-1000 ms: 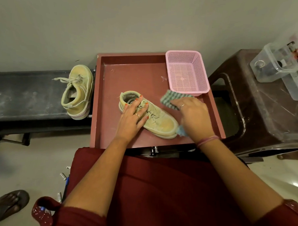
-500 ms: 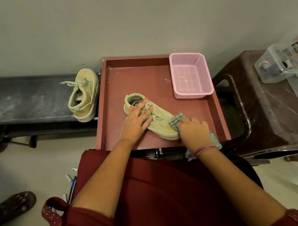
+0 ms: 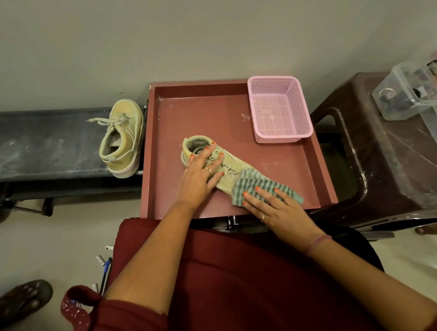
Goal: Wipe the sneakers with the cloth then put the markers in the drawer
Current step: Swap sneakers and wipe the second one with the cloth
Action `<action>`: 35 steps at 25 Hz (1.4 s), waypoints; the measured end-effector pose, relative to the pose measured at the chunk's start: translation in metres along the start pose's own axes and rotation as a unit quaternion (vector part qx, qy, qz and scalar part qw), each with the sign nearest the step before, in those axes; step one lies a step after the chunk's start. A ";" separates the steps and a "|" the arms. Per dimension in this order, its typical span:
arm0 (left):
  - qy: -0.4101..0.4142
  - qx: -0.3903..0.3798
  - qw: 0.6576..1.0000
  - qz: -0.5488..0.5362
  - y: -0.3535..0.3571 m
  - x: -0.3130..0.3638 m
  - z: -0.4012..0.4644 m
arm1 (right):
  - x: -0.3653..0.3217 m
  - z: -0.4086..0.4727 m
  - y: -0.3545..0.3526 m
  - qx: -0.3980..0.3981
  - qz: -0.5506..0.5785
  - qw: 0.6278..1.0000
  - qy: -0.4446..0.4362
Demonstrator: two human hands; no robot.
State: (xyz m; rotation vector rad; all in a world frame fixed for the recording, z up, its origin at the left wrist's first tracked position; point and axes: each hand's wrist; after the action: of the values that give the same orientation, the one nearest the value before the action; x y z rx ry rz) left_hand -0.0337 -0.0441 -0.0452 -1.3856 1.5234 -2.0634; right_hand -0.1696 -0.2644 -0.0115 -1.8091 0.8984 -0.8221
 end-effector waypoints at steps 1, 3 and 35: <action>-0.002 -0.003 1.000 -0.003 0.000 0.000 0.000 | 0.004 -0.006 -0.006 -0.006 0.002 1.000 0.001; -0.003 0.000 1.000 -0.005 -0.001 0.001 0.000 | 0.012 -0.010 -0.021 0.024 0.038 0.998 0.032; 0.016 -0.070 0.995 -0.075 -0.018 -0.008 0.001 | 0.004 0.020 0.003 0.046 -0.047 0.997 -0.046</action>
State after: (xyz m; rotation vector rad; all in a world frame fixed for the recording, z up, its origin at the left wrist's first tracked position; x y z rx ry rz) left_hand -0.0230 -0.0314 -0.0339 -1.5689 1.6517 -2.1109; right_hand -0.1522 -0.2602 -0.0210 -1.8050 0.7105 -0.8189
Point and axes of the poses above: each hand's wrist, its own z-axis towards the middle knuckle, its own y-axis out of the palm, x = y × z, and after that the axes turned 15 degrees about -x, right-handed
